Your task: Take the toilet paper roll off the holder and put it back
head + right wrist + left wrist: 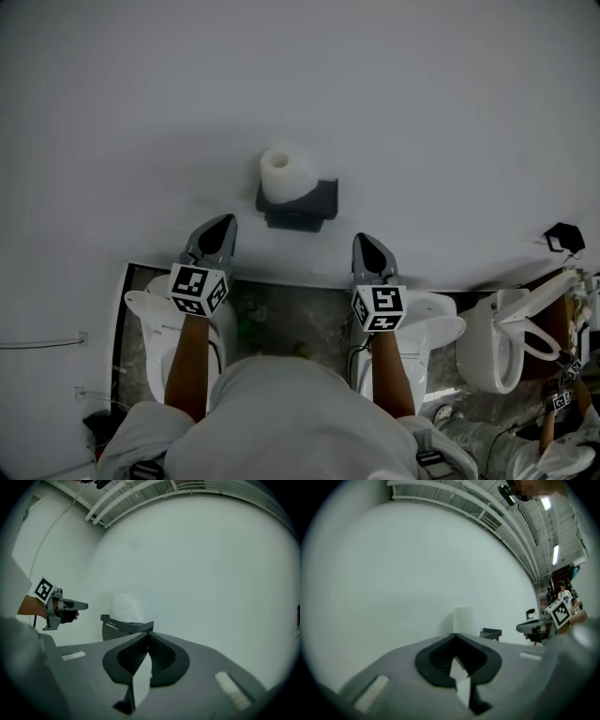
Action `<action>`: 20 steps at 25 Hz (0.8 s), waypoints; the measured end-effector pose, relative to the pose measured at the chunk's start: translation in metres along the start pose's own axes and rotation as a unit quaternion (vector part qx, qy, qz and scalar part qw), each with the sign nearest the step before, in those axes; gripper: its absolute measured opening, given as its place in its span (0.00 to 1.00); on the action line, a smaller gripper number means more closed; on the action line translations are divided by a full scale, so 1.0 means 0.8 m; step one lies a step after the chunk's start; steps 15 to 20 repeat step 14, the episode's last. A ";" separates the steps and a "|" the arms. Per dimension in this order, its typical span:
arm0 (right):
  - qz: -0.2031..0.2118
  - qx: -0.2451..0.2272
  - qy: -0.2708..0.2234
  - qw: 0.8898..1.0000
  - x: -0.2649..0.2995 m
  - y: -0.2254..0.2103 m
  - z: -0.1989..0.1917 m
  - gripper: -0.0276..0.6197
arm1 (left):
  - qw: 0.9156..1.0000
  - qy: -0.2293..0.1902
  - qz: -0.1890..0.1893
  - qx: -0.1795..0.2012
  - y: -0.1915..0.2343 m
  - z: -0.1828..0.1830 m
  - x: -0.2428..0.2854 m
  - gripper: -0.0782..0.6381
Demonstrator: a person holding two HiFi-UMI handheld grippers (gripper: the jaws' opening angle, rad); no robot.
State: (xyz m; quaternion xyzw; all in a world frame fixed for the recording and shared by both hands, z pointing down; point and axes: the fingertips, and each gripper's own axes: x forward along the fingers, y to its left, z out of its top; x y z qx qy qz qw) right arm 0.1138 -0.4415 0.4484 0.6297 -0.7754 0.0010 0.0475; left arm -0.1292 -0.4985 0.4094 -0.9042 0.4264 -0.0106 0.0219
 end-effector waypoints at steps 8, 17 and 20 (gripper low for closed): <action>-0.005 0.001 -0.002 1.000 0.003 -0.004 0.001 0.04 | 1.000 0.006 -0.006 0.007 0.001 -0.003 0.006 0.11; -0.003 0.000 -0.005 1.000 0.006 -0.004 0.004 0.04 | 1.000 0.005 -0.006 0.007 0.002 -0.003 0.008 0.11; -0.003 0.000 -0.005 1.000 0.006 -0.004 0.004 0.04 | 1.000 0.005 -0.006 0.007 0.002 -0.003 0.008 0.11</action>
